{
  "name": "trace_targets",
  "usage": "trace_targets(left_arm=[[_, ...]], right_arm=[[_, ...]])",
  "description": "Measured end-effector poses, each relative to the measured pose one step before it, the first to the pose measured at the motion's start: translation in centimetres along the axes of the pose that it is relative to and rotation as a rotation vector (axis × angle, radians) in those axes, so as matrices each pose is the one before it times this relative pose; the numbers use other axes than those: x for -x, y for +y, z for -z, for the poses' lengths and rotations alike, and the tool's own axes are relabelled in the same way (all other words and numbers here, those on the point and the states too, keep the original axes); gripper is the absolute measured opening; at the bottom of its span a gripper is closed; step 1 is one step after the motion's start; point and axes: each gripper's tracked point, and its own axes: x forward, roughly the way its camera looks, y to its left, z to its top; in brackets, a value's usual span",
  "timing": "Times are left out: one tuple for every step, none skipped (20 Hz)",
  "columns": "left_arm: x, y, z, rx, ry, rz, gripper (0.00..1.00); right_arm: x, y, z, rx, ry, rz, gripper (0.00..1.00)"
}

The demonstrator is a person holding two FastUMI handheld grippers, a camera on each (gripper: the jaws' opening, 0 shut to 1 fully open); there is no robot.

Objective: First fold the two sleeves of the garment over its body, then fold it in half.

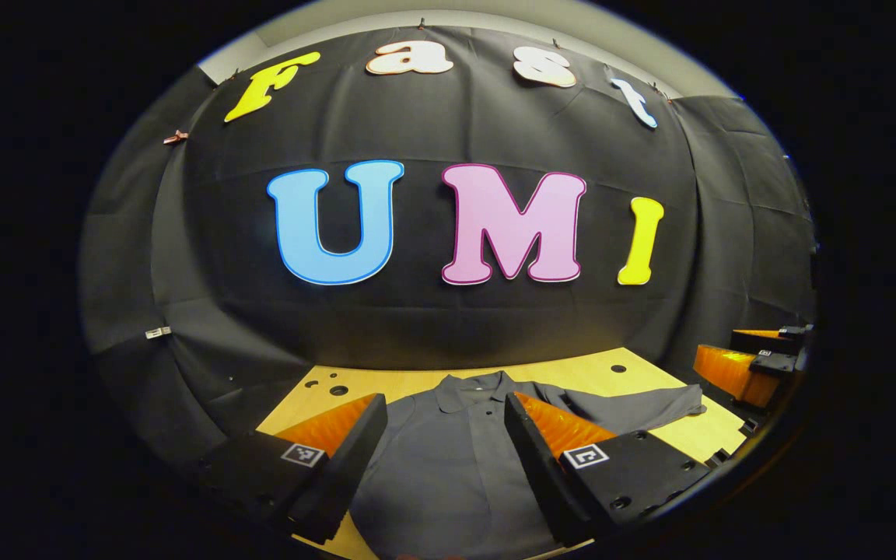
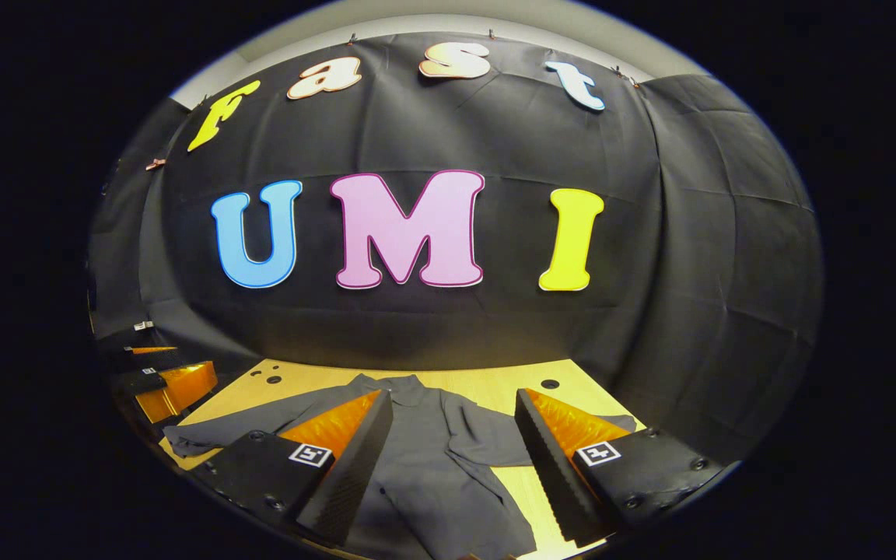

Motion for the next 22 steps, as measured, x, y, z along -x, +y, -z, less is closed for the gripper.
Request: trace_targets(left_arm=[[0.337, 0.291, 0.066, 0.00328, -0.00448, -0.00173, 0.95], [0.272, 0.339, -0.024, 0.00461, -0.00511, -0.00088, 0.96], [0.208, 0.264, 0.026, 0.0066, -0.00056, 0.00013, 0.95], [0.076, 0.3, 0.246, 0.00552, 0.00415, -0.00094, 0.95], [0.109, 0.286, 0.244, 0.00609, 0.00512, -0.00309, 0.95], [0.101, 0.29, -0.096, 0.00735, 0.00118, -0.0025, 0.95], [0.157, 0.312, -0.124, 0.00923, 0.0005, -0.00582, 0.96], [0.03, 0.251, -0.217, 0.01317, -0.00119, -0.00743, 0.96], [-0.035, 0.115, -0.049, 0.01428, -0.00353, -0.00531, 0.96], [-0.249, 0.003, 0.283, 0.00905, 0.00115, -0.00425, 0.96], [-0.364, 0.004, 0.645, 0.0046, 0.01106, -0.00727, 0.96], [-0.243, 0.356, 0.272, 0.00534, -0.00775, -0.01692, 0.96], [-0.265, 0.611, 0.167, 0.00583, -0.00553, -0.03073, 0.96], [-0.289, 0.494, 0.624, 0.00932, 0.00931, -0.02666, 0.95], [-0.155, 0.14, 0.419, 0.01326, 0.01669, -0.01285, 0.96], [-0.138, -0.098, 0.488, 0.00717, 0.0077, -0.00662, 0.96], [-0.091, 0.025, 0.174, -0.00432, -0.00073, -0.00953, 0.96], [-0.167, 0.186, -0.058, -0.01475, -0.00112, -0.01191, 0.96], [-0.207, 0.09, 0.001, -0.01619, 0.00005, -0.00829, 0.96], [-0.214, -0.004, 0.133, -0.01098, -0.00102, -0.00448, 0.92], [-0.201, -0.137, 0.079, -0.00458, 0.00331, -0.00236, 0.96], [-0.217, -0.199, 0.31, -0.00138, 0.00717, -0.00065, 0.96]], right_arm=[[0.041, 0.165, -0.109, -0.00674, -0.00147, 0.00006, 0.98], [0.191, 0.245, -0.027, -0.00193, -0.00404, 0.00249, 0.98], [-0.059, -0.004, -0.011, 0.0017, -0.00205, 0.008, 0.98], [-0.071, 0.094, 0.136, 0.0024, 0.00301, 0.00611, 0.98], [0.059, 0.06, 0.114, 0.00376, 0.00255, 0.00581, 0.98], [-0.165, 0.006, 0.2, 0.00526, 0.00666, 0.00251, 0.98], [-0.24, 0.184, 0.223, 0.00159, 0.00931, -0.00636, 0.98], [-0.265, 0.024, 0.14, -0.00019, 0.0064, -0.00601, 0.98], [-0.301, -0.055, 0.035, -0.00221, 0.00103, -0.00355, 0.98], [-0.311, -0.322, 0.044, -0.00143, 0.00228, 0.00522, 0.98], [-0.342, -0.429, 0.256, -0.00349, 0.00702, 0.00727, 0.98], [-0.433, -0.5, 0.435, -0.00852, 0.00817, 0.00679, 0.98], [-0.511, -0.603, 0.518, -0.01126, 0.01569, 0.0123, 0.98], [-0.519, -0.669, 0.761, -0.01375, 0.0289, 0.01573, 0.98], [-0.675, -0.858, 1.09, -0.01522, 0.03542, 0.00816, 0.98], [-0.501, -0.634, 0.465, -0.01456, 0.01945, 0.00978, 0.98], [-0.629, -0.866, 0.35, -0.01367, 0.01391, 0.01701, 0.98], [-0.653, -0.823, 0.333, -0.00992, 0.01339, 0.01649, 0.98], [-0.691, -0.89, 0.302, -0.00138, 0.01339, 0.01677, 0.98], [-0.92, -0.974, 0.499, 0.00102, 0.00904, 0.01688, 0.97], [-0.637, -0.843, 0.299, -0.00314, 0.00818, 0.01098, 0.97], [-0.623, -0.819, 0.315, -0.00417, 0.01068, 0.01161, 0.98]])
